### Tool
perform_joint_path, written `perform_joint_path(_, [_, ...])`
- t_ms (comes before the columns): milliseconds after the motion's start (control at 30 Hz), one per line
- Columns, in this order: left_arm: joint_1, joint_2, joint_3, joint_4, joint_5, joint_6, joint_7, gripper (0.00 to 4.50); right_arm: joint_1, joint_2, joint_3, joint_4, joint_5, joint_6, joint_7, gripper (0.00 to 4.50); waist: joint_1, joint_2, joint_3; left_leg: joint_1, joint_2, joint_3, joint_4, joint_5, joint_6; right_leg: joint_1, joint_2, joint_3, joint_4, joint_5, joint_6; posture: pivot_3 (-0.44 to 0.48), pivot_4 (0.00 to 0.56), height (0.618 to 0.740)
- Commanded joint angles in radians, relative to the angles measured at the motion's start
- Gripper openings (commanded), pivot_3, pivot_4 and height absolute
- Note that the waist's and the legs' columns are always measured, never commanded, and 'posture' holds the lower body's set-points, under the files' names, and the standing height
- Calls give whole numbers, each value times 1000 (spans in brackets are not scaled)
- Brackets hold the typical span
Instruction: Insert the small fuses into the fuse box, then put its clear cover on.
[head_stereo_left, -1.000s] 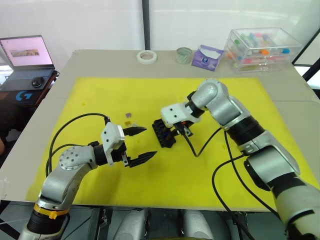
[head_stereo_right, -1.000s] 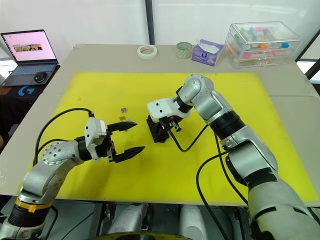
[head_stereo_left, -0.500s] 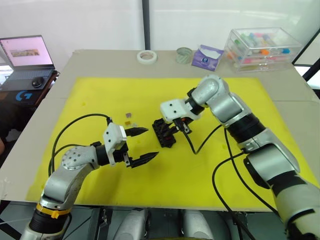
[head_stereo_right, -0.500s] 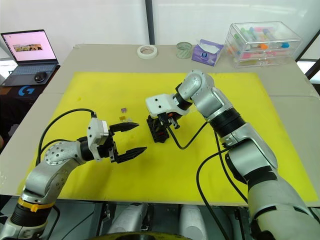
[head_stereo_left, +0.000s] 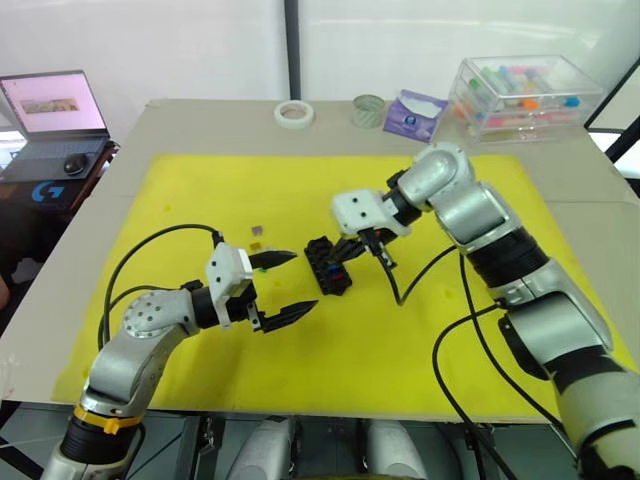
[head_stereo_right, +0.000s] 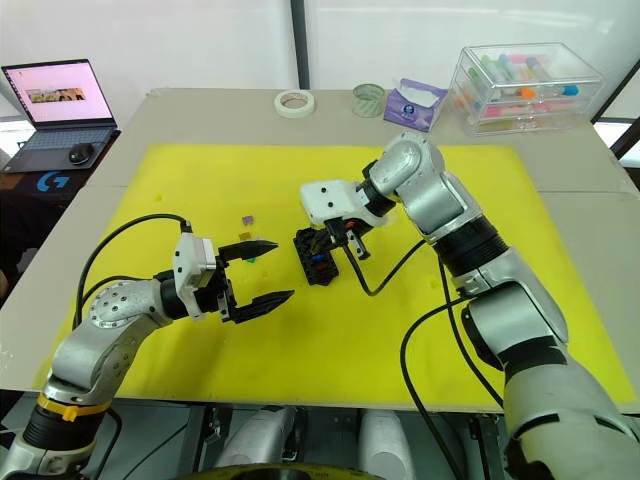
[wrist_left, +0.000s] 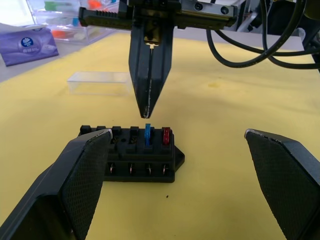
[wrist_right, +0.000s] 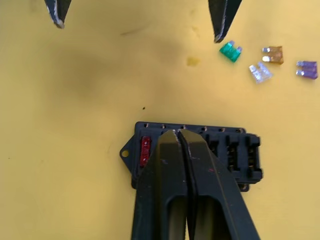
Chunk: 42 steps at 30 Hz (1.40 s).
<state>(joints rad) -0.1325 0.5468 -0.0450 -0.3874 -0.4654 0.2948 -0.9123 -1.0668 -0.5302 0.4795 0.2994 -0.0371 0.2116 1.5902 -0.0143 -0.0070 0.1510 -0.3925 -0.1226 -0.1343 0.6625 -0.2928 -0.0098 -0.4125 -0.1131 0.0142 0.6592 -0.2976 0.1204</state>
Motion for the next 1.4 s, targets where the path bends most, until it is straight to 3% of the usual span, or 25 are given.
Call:
perform_joint_path(33, [-14,6,13,-11,-4,-18,-3,4500,-8,-5,-27,-29,11,-4,-11,37,0,0,0,0,0,0,0,0,0,0,0,0,0,0,0,0,150,740])
perform_joint_path(1400, [-13,23,14,-16,-5,-8,1,4500,25,25,10,45,-43,-80,-44,37,0,0,0,0,0,0,0,0,0,0,0,0,0,0,0,0,150,740])
